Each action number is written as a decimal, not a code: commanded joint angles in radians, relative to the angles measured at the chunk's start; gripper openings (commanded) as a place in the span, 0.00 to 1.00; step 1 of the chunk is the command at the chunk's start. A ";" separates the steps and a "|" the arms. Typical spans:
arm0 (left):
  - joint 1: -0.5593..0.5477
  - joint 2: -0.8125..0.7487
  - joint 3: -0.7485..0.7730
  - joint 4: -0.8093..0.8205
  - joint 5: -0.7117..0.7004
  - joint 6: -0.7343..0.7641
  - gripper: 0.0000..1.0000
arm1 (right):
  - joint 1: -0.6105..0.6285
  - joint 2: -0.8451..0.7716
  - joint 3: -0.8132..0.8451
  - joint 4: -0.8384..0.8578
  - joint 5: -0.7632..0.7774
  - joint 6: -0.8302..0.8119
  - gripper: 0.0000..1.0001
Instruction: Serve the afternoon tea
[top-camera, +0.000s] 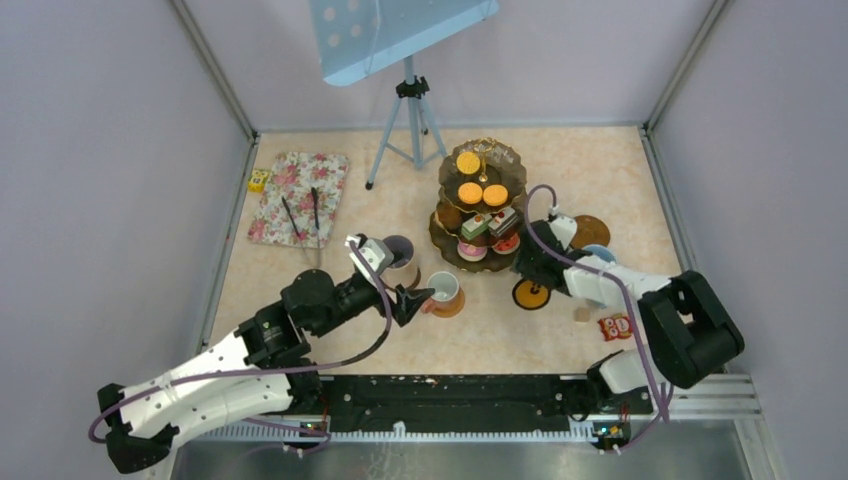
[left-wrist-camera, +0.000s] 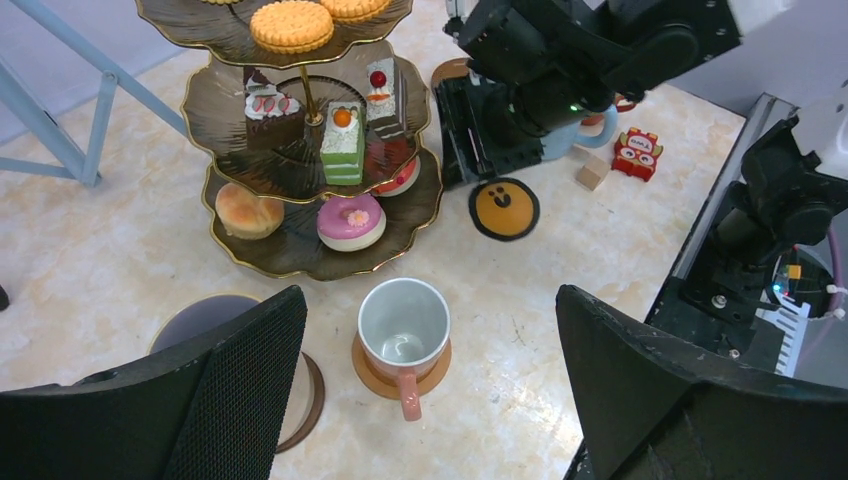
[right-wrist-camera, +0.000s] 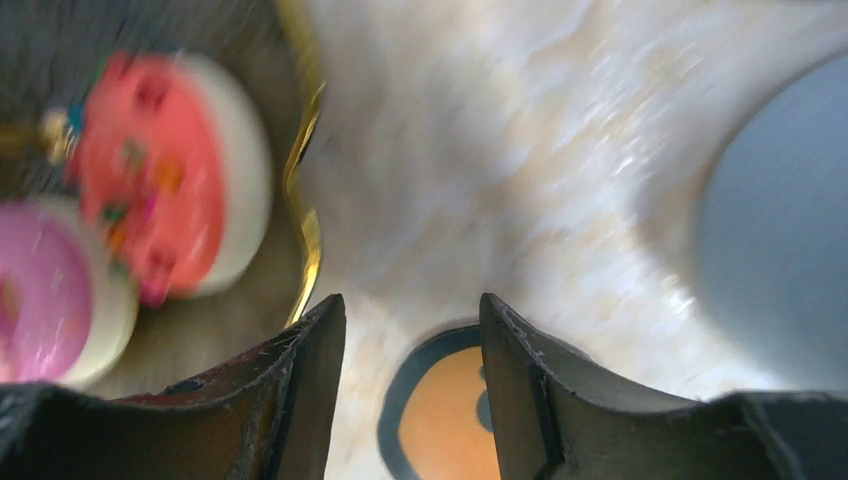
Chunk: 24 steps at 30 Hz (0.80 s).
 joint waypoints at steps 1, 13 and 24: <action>-0.002 0.036 0.034 0.057 0.003 0.025 0.99 | 0.124 -0.081 -0.050 -0.094 -0.113 0.160 0.51; -0.002 0.102 0.067 0.077 0.020 0.010 0.99 | 0.121 -0.389 -0.068 -0.425 -0.029 0.107 0.73; -0.001 0.135 0.094 0.071 -0.003 0.022 0.99 | 0.084 -0.567 -0.264 -0.386 -0.141 0.164 0.65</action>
